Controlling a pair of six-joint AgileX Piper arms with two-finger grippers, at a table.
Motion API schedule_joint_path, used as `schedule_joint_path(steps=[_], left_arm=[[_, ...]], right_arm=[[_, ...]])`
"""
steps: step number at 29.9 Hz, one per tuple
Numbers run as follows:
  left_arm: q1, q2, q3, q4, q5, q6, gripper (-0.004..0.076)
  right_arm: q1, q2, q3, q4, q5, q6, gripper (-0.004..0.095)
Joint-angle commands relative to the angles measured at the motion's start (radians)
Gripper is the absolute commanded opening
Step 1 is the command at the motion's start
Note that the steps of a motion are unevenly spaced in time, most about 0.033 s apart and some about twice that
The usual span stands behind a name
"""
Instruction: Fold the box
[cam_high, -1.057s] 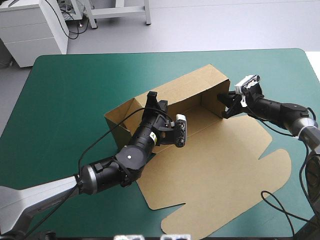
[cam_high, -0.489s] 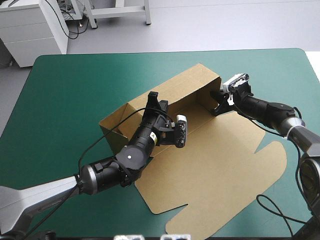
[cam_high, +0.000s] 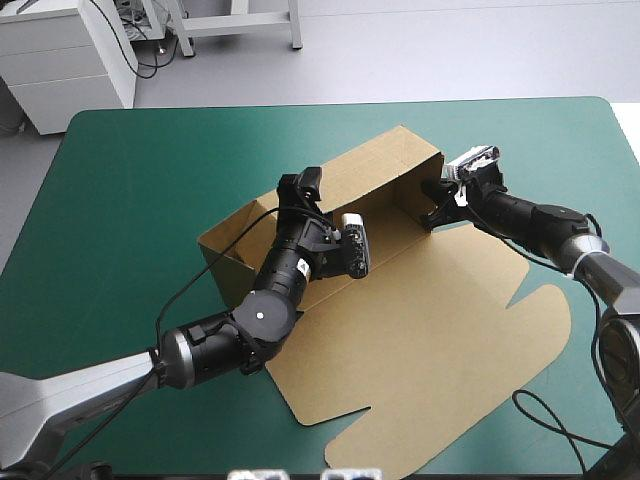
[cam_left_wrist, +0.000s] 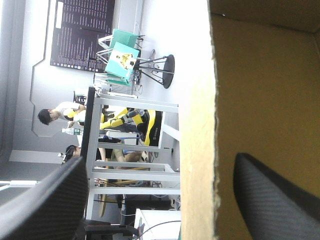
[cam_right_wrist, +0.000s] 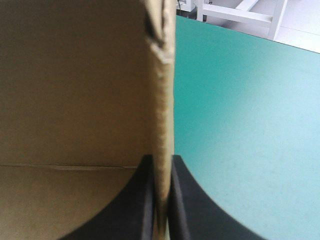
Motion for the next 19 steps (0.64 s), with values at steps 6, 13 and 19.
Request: schedule_joint_path(steps=[6,13,19], left_arm=[[-0.127,-0.038,-0.037,0.141,0.054,-0.048,0.0603],[-0.255,-0.038,-0.037,0.134,0.06,-0.048,0.0603],[-0.321,-0.038,-0.037,0.103,0.076,-0.048,0.0541]], right_arm=[[0.005,-0.031,-0.091,0.071,-0.168,0.09,-0.0018],[0.005,-0.031,-0.165,-0.095,-0.313,0.353,-0.0018],[0.003,-0.031,-0.173,-0.332,-0.324,0.617,-0.0018]])
